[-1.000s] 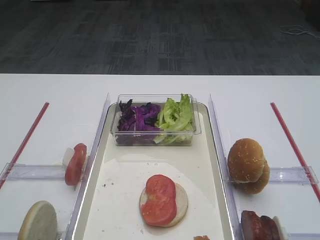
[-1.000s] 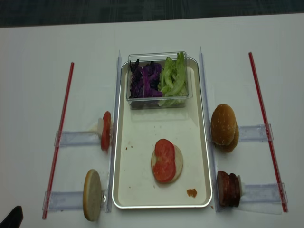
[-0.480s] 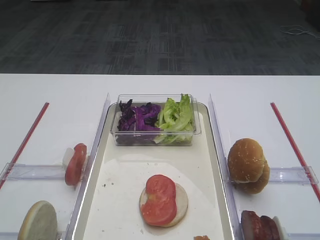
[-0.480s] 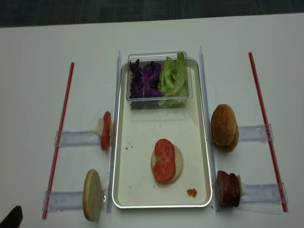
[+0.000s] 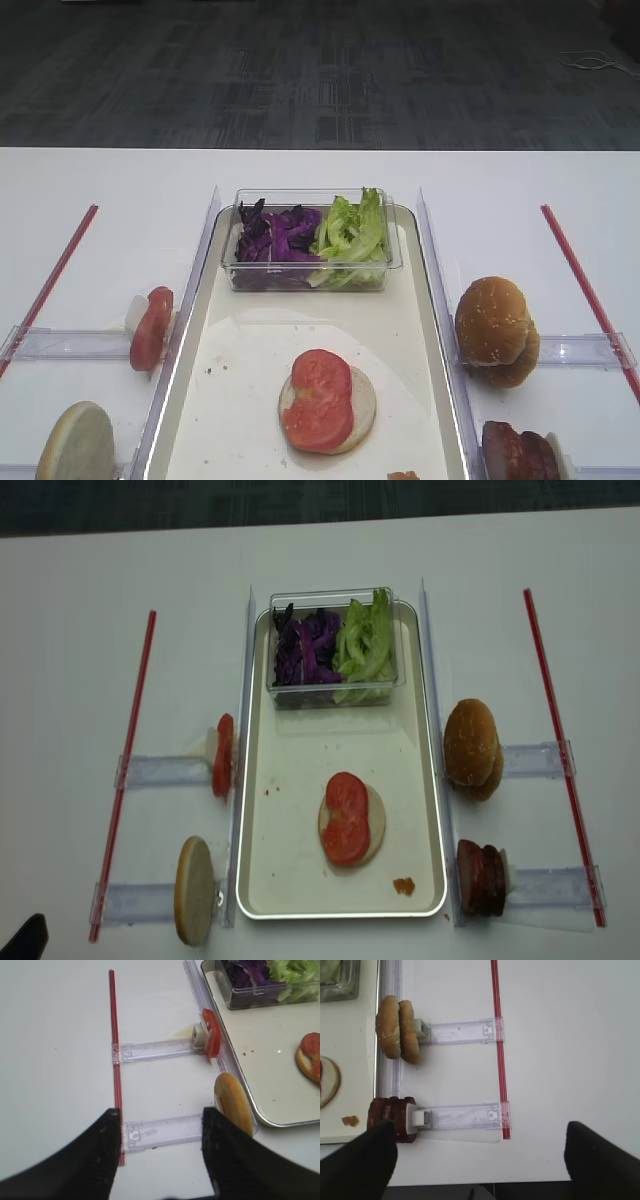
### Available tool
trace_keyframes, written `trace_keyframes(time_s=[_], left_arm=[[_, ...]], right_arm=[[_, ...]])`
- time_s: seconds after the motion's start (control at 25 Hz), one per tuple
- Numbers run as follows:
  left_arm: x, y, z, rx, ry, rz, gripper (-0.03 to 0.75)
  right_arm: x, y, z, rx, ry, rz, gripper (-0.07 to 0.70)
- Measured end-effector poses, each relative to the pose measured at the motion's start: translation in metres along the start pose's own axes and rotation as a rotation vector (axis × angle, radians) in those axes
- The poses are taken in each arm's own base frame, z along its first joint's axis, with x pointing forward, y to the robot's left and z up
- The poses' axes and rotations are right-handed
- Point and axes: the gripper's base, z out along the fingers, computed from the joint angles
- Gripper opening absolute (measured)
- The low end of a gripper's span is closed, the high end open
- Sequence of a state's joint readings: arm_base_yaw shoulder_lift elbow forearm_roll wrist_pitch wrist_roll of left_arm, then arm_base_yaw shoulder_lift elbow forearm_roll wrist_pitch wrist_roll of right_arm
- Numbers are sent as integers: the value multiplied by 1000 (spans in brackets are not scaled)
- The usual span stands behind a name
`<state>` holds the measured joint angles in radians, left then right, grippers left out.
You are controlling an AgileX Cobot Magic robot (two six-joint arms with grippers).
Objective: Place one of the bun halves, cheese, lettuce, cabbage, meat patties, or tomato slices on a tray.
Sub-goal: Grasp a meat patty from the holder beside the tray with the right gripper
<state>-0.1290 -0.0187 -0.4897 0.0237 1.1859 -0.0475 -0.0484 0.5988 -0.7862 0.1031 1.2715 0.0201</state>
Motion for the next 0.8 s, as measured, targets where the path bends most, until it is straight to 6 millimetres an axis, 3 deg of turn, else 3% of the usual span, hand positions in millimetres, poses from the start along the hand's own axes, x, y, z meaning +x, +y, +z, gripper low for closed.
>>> trace_keyframes(time_s=[0.28, 0.8], left_arm=[[0, 0, 0, 0, 0, 0, 350], [0, 0, 0, 0, 0, 0, 350]], right_arm=[[-27, 0, 22, -8, 114, 19, 678], [-28, 3, 23, -29, 121, 79, 678]])
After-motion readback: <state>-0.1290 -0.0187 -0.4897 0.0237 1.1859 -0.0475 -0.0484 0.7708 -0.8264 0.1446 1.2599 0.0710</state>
